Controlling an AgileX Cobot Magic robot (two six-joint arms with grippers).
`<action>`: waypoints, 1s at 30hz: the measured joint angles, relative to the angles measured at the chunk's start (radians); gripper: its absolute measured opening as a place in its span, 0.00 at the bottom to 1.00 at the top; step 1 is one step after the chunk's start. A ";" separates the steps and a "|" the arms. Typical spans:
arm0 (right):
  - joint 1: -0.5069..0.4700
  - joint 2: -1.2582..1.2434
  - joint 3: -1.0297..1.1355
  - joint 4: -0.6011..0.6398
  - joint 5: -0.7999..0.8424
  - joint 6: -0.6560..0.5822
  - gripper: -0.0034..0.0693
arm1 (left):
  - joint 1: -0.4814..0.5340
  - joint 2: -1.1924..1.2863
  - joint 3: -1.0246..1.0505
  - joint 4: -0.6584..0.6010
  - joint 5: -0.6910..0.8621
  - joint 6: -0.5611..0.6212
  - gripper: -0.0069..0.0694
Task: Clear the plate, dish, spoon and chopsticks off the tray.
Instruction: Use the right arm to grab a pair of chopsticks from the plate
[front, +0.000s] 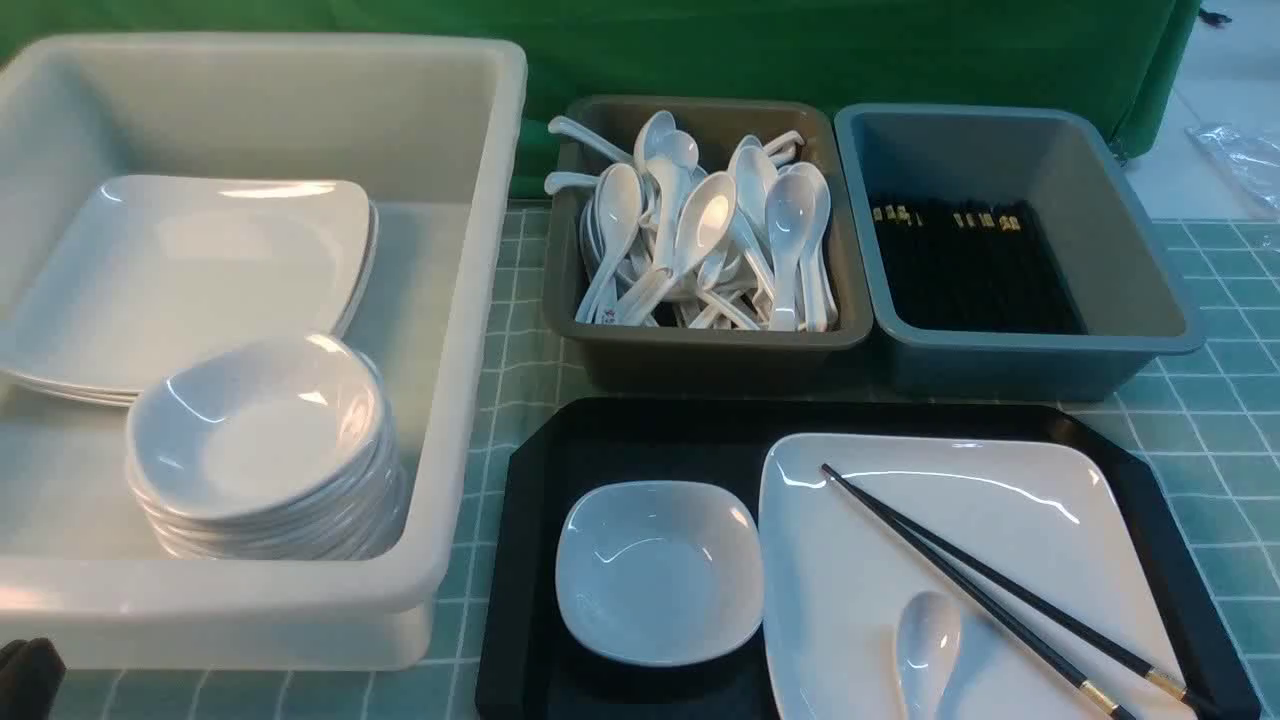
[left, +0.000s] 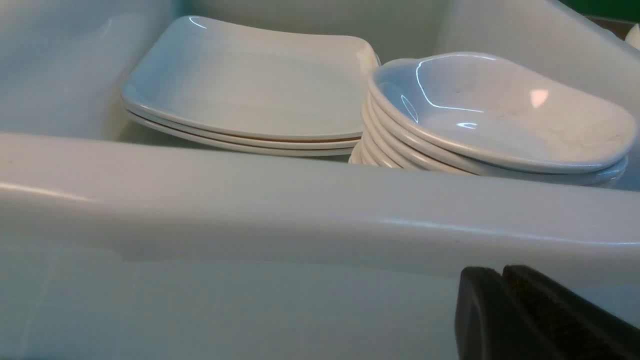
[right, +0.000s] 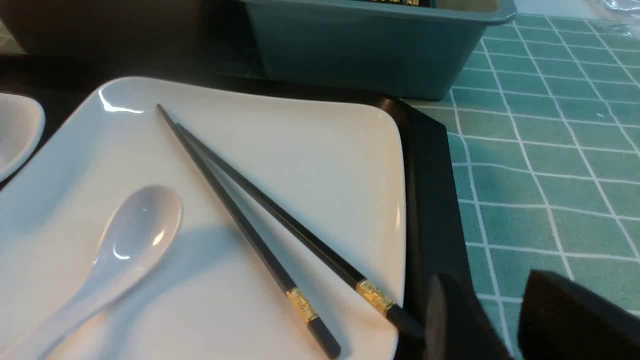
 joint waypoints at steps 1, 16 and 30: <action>0.000 0.000 0.000 0.000 0.000 0.000 0.38 | 0.000 0.000 0.000 0.000 0.000 0.000 0.11; 0.000 0.000 0.000 0.000 0.000 0.000 0.38 | 0.000 0.000 0.000 0.000 0.000 0.000 0.11; 0.000 0.000 0.000 0.000 0.000 -0.001 0.38 | 0.000 0.000 0.000 -0.326 -0.230 -0.128 0.11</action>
